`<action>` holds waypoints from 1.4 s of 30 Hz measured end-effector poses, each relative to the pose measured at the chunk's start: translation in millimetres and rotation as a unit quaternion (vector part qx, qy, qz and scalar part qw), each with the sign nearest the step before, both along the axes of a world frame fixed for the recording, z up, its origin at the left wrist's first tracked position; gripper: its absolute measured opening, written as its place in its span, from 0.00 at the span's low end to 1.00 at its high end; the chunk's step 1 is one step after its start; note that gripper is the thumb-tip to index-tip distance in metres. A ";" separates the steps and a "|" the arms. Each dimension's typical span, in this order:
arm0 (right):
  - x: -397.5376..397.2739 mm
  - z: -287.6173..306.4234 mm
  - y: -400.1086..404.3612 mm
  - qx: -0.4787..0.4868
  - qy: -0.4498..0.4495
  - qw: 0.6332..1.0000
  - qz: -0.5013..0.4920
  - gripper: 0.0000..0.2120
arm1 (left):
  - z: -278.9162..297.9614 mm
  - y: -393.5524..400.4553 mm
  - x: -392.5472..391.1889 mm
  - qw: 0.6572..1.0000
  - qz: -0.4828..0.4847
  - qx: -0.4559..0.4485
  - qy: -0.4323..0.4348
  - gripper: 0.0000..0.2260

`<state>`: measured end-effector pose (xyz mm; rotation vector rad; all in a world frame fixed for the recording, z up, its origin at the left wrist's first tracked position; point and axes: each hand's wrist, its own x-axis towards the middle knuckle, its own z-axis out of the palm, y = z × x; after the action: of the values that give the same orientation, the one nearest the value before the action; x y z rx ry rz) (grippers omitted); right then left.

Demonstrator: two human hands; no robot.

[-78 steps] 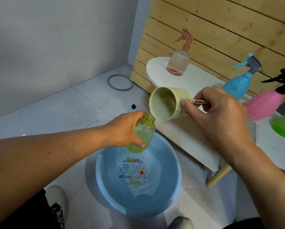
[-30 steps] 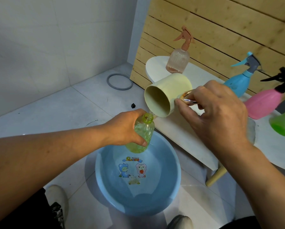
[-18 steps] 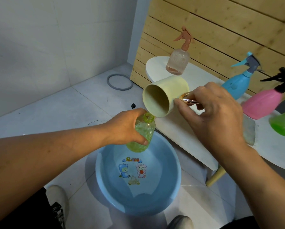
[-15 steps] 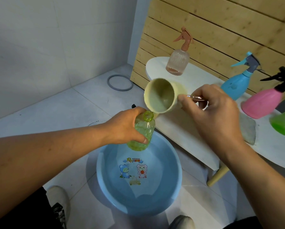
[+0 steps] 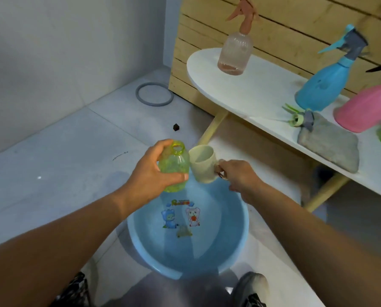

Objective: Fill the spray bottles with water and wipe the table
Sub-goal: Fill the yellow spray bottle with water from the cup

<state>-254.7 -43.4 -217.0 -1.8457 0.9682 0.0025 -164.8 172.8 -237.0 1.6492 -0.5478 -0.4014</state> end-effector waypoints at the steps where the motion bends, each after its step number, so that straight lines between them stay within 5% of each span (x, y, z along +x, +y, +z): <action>1: 0.4 -20.3 -1.1 -0.006 0.023 1.000 0.003 0.11 | -6.9 -2.3 -1.4 1.000 -0.001 0.001 0.004 0.32; 6: -5.8 -102.3 -12.4 -0.194 0.118 0.968 0.106 0.18 | -31.0 -9.2 1.7 0.999 0.004 0.001 0.034 0.29; 9: -13.6 -131.4 -15.0 -0.364 0.184 0.881 0.241 0.08 | -42.2 -9.7 4.3 0.999 0.012 0.025 0.035 0.30; 10: -14.3 -138.6 -15.0 -0.404 0.194 0.849 0.281 0.12 | -45.8 -9.3 4.7 0.999 0.017 0.030 0.041 0.30; 18: -8.3 -171.4 -0.6 -0.404 0.263 0.801 0.356 0.22 | -59.3 -3.9 10.1 0.997 0.027 0.036 0.065 0.27; 23: -4.3 -175.3 3.2 -0.314 0.194 0.878 0.304 0.27 | -57.2 -2.7 12.0 0.997 0.017 0.041 0.056 0.30; 26: -1.3 -163.3 -1.5 -0.221 0.170 0.941 0.190 0.12 | -53.9 -2.5 11.6 0.998 0.007 0.040 0.049 0.30; 29: -7.6 -152.0 -12.4 -0.136 0.145 0.976 0.092 0.17 | -47.0 -2.4 10.8 0.998 -0.003 0.037 0.045 0.30; 36: -29.8 -86.5 -21.8 0.022 0.037 0.999 0.025 0.20 | -5.8 -2.0 13.9 0.998 -0.005 -0.010 0.056 0.28; 42: -37.1 14.8 -23.8 0.021 -0.026 0.998 0.046 0.15 | 51.7 6.8 18.0 0.999 -0.008 -0.024 0.048 0.26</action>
<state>-291.8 -67.2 -202.3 -1.8408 0.8412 0.0301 -146.8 179.5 -185.4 1.5724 -0.4959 -0.4732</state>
